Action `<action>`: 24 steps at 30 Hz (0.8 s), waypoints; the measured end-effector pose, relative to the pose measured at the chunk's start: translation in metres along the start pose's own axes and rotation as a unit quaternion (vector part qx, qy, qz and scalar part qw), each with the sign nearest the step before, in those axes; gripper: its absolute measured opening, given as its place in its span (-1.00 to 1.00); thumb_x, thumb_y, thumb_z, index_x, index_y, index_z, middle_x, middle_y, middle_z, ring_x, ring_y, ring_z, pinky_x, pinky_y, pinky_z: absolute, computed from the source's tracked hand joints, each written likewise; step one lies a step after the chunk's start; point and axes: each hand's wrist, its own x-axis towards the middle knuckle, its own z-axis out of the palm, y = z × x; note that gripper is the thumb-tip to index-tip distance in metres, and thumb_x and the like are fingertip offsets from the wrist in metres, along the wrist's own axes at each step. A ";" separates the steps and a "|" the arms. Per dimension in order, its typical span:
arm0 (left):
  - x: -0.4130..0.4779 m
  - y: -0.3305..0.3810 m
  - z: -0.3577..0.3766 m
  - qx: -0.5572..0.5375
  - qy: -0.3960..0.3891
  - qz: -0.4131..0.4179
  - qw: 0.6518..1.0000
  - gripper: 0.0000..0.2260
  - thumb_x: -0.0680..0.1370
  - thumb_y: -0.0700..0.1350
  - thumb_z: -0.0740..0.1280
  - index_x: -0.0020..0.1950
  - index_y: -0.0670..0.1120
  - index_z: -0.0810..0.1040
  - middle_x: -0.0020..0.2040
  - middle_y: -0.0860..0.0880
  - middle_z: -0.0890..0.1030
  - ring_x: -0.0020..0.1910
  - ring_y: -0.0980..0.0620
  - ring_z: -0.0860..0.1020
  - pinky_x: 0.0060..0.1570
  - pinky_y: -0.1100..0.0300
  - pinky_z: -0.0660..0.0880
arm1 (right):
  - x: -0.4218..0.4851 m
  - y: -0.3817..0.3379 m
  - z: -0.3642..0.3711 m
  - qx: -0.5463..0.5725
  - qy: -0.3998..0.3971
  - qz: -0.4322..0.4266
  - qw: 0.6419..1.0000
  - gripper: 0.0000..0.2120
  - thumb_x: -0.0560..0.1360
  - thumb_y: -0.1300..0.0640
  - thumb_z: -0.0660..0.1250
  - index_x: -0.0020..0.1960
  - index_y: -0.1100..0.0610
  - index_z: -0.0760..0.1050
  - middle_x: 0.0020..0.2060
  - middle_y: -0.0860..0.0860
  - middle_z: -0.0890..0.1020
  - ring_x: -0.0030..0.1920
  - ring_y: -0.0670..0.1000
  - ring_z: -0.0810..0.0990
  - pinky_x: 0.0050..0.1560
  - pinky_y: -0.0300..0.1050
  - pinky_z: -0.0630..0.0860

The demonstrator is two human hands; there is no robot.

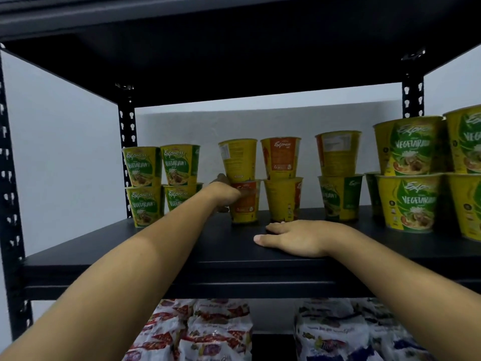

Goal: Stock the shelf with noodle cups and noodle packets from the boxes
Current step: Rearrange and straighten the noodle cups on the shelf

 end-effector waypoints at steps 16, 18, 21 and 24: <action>-0.057 -0.016 -0.033 -0.145 -0.053 0.035 0.987 -0.35 0.46 -0.03 0.58 0.46 0.02 0.35 0.28 -0.04 0.61 0.25 -0.07 0.59 0.30 -0.17 0.54 | -0.007 -0.003 -0.001 0.012 0.029 -0.011 0.999 -0.15 0.52 -0.53 0.03 0.63 -0.02 0.19 0.60 0.00 0.24 0.57 0.07 0.24 0.50 0.08 0.20; -0.072 -0.021 -0.039 -0.161 -0.064 0.048 0.984 -0.35 0.44 -0.02 0.59 0.46 0.03 0.39 0.26 -0.04 0.64 0.23 -0.06 0.63 0.27 -0.16 0.57 | -0.007 -0.002 -0.001 0.019 0.037 -0.015 0.999 -0.14 0.51 -0.52 0.05 0.63 0.00 0.19 0.60 0.01 0.24 0.57 0.08 0.25 0.49 0.07 0.22; -0.090 -0.028 -0.045 -0.187 -0.073 0.071 0.977 -0.37 0.46 -0.04 0.58 0.47 0.08 0.41 0.25 -0.03 0.65 0.19 -0.04 0.67 0.19 -0.10 0.62 | -0.007 -0.001 0.001 0.028 0.053 -0.025 0.998 -0.13 0.52 -0.50 0.09 0.64 0.02 0.16 0.61 0.03 0.24 0.57 0.08 0.25 0.49 0.04 0.24; -0.105 -0.034 -0.049 -0.198 -0.075 0.096 0.973 -0.40 0.46 -0.01 0.55 0.45 0.12 0.42 0.28 -0.01 0.63 0.19 -0.01 0.66 0.13 -0.03 0.64 | -0.007 0.001 0.001 0.044 0.072 -0.040 0.996 -0.14 0.52 -0.48 0.15 0.64 0.02 0.15 0.59 0.02 0.28 0.54 0.06 0.30 0.48 0.02 0.29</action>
